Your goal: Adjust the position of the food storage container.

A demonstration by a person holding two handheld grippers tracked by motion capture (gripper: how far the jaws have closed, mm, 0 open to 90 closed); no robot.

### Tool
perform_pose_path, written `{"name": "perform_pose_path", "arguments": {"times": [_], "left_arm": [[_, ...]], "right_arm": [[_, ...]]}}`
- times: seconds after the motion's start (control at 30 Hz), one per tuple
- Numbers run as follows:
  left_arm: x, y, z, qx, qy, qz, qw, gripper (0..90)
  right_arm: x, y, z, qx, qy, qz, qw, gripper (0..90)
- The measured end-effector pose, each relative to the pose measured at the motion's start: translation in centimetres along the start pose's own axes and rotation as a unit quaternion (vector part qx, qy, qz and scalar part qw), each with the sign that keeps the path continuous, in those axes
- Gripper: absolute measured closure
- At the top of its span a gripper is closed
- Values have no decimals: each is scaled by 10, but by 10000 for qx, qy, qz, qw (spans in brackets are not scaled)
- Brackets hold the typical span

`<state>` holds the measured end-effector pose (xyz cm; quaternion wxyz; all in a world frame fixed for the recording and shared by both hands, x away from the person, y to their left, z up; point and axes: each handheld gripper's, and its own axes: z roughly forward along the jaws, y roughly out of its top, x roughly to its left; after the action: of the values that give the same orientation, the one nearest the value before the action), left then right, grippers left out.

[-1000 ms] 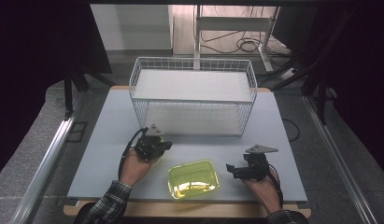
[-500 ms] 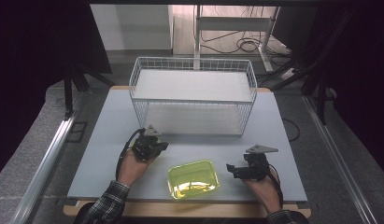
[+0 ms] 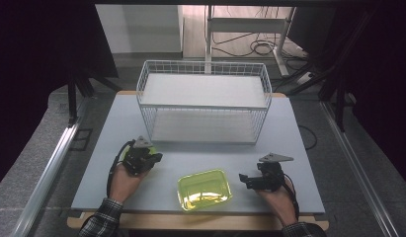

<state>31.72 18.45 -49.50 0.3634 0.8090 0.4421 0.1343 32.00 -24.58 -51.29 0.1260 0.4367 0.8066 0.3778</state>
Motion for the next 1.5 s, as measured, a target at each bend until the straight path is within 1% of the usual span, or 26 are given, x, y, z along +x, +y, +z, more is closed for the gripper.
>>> {"name": "perform_pose_path", "arguments": {"times": [0.2,0.27,0.3,0.43,0.5,0.6,0.67,0.73,0.83,0.93,1.0,1.1,1.13,1.23,1.3,1.4,1.47,1.5], "left_arm": [[12,-11,-7,0,152,-194,9997,900],[12,-12,-9,-54,170,-218,9996,900],[11,-12,-10,-91,171,-196,9996,900],[0,-12,-16,-236,115,-89,9996,900],[-6,-14,-18,-277,41,-43,9996,900],[-17,-20,-19,-267,-99,3,9996,900],[-24,-24,-18,-250,-187,46,9995,900],[-31,-28,-18,-230,-289,48,9993,900],[-40,-33,-17,-182,-433,110,9988,900],[-49,-38,-14,-126,-606,151,9980,900],[-57,-42,-11,-51,-688,213,9974,900],[-67,-47,-8,63,-817,317,9961,899],[-70,-48,-6,104,-850,342,9957,899],[-79,-51,-3,201,-1011,402,9939,899],[-84,-53,0,270,-1109,427,9925,899],[-90,-51,4,324,-1234,490,9906,899],[-93,-48,8,372,-1208,524,9906,899],[-93,-47,10,400,-1193,528,9906,899]], "right_arm": [[1,0,1,17,5,-7,10000,121],[1,0,1,24,13,-12,10000,126],[1,0,1,24,16,-15,10000,130],[2,1,-1,-10,16,-14,10000,156],[3,2,-3,-28,-3,28,10000,200],[4,3,-7,-61,123,72,9999,294],[6,4,-9,-37,221,23,9997,367],[10,5,-11,-15,269,-99,9996,441],[16,7,-13,46,403,-278,9988,558],[23,8,-16,168,533,-391,9977,686],[27,8,-16,268,662,-466,9964,770],[33,6,-16,418,781,-533,9946,873],[35,5,-16,445,829,-559,9940,888],[43,4,-15,577,966,-655,9915,890],[47,1,-14,692,1014,-713,9899,890],[52,-3,-11,828,1138,-775,9870,890],[54,-3,-10,870,1185,-790,9860,890],[55,-3,-9,886,1167,-833,9857,890]]}}
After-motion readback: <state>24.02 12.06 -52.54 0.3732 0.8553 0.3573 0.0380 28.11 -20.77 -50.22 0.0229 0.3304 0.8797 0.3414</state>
